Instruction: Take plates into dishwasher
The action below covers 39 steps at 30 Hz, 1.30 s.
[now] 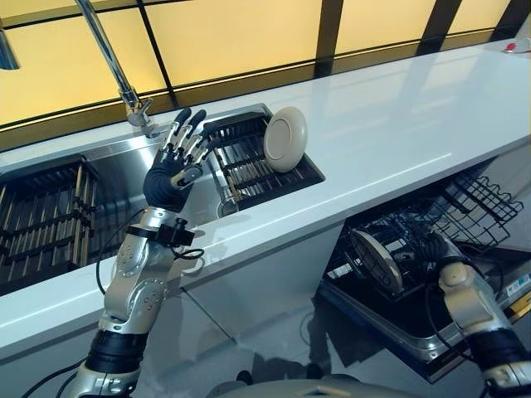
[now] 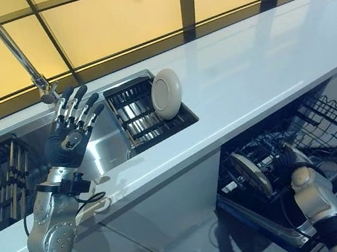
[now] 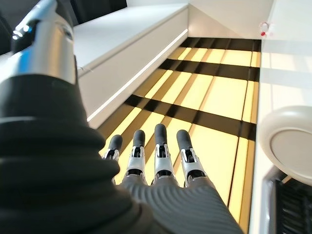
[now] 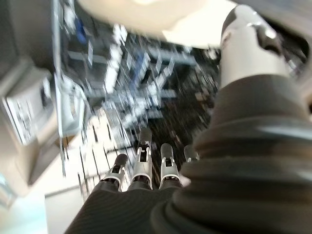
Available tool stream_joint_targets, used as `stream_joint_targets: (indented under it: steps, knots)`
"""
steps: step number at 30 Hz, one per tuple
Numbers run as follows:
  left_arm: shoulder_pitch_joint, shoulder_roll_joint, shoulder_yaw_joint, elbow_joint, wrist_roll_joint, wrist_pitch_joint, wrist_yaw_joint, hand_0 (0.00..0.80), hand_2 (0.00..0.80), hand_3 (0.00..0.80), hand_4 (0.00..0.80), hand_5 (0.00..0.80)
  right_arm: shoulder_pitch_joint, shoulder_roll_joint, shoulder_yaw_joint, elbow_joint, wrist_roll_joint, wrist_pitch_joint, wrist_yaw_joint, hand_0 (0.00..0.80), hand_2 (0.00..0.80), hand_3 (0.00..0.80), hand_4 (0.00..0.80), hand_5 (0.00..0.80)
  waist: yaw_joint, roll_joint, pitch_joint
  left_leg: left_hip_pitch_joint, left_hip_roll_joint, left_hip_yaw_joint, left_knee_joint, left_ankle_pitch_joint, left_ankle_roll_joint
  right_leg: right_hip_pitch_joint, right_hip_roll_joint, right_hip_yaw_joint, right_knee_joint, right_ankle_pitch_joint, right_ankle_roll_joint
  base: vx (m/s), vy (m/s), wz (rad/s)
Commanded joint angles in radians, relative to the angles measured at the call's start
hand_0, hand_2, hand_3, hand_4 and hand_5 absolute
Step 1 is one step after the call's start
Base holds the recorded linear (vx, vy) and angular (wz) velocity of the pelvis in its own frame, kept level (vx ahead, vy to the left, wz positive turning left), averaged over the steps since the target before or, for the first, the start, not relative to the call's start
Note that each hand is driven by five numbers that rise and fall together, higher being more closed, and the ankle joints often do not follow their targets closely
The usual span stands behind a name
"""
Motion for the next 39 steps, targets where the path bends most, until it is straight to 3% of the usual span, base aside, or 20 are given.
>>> stream_joint_targets:
  steps: [1, 6, 13, 21, 24, 29, 33, 39]
  knots:
    - [-0.012, 0.030, 0.039, -0.033, 0.031, -0.071, -0.007, 0.000, 0.000, 0.000, 0.000, 0.000, -0.006, -0.058, -0.087, -0.090, -0.027, -0.107, -0.111, 0.000, 0.000, 0.000, 0.000, 0.000, -0.024, -0.021, -0.029, 0.040, -0.061, 0.034, 0.007, -0.103, 0.103, 0.009, 0.030, 0.007, 0.009, -0.019, 0.016, -0.017, -0.005, -0.14]
    - [-0.005, 0.039, 0.056, -0.042, 0.029, -0.079, 0.007, 0.000, 0.000, 0.000, 0.000, 0.000, 0.045, -0.053, -0.168, -0.168, 0.037, -0.200, -0.211, 0.000, 0.000, 0.000, 0.000, 0.000, -0.043, -0.013, -0.030, 0.040, -0.059, 0.047, 0.007, -0.106, 0.102, 0.003, 0.031, 0.019, 0.009, -0.018, 0.020, -0.019, -0.002, -0.13]
    - [-0.043, 0.065, 0.013, -0.035, 0.043, -0.073, 0.050, 0.000, 0.000, 0.000, 0.000, 0.000, -0.062, -0.071, -0.215, -0.213, 0.300, -0.356, -0.451, 0.000, 0.000, 0.000, 0.000, 0.000, -0.026, -0.005, -0.027, 0.038, -0.062, 0.034, 0.007, -0.109, 0.100, 0.003, 0.030, 0.012, 0.009, -0.017, 0.021, -0.012, -0.005, -0.02]
    - [-0.104, 0.101, -0.043, -0.035, 0.019, -0.064, 0.073, 0.000, 0.000, 0.000, 0.000, 0.000, -0.379, -0.166, -0.126, -0.214, 0.293, -0.374, -0.616, 0.000, 0.000, 0.000, 0.000, 0.000, 0.026, -0.008, -0.033, 0.024, -0.072, -0.006, 0.007, -0.104, 0.094, 0.004, 0.025, -0.024, 0.009, -0.019, 0.013, -0.014, -0.020, 0.02]
    - [-0.116, 0.116, -0.050, -0.021, 0.002, -0.061, 0.066, 0.000, 0.000, 0.000, 0.000, 0.000, -0.472, -0.192, -0.068, -0.199, 0.338, -0.409, -0.604, 0.000, 0.000, 0.000, 0.000, 0.000, 0.047, -0.014, -0.041, 0.020, -0.075, -0.025, 0.007, -0.102, 0.091, 0.009, 0.021, -0.042, 0.009, -0.026, 0.009, 0.013, -0.035, 0.15]
    - [-0.108, 0.127, -0.034, -0.010, -0.008, -0.046, 0.044, 0.000, 0.000, 0.000, 0.000, 0.000, -0.542, -0.207, -0.006, -0.171, 0.451, -0.433, -0.482, 0.000, 0.000, 0.000, 0.000, 0.000, 0.075, -0.028, -0.055, 0.017, -0.082, -0.057, 0.007, -0.100, 0.090, 0.019, 0.017, -0.070, 0.009, -0.035, 0.003, 0.034, -0.039, 0.17]
    - [-0.111, 0.129, -0.029, 0.012, -0.001, -0.029, 0.024, 0.000, 0.000, 0.000, 0.000, 0.000, -0.602, -0.221, 0.042, -0.118, 0.464, -0.386, -0.372, 0.000, 0.000, 0.000, 0.000, 0.000, 0.094, -0.040, -0.064, 0.015, -0.087, -0.080, 0.007, -0.098, 0.089, 0.026, 0.016, -0.087, 0.009, -0.040, 0.000, 0.053, -0.046, 0.22]
    - [-0.118, 0.125, -0.036, 0.039, 0.017, -0.002, -0.002, 0.000, 0.000, 0.000, 0.000, 0.000, -0.725, -0.281, 0.184, 0.056, 0.431, -0.244, -0.172, 0.000, 0.000, 0.000, 0.000, 0.000, 0.122, -0.055, -0.070, 0.011, -0.092, -0.109, 0.007, -0.084, 0.087, 0.033, 0.012, -0.113, 0.009, -0.042, -0.003, 0.077, -0.041, 0.20]
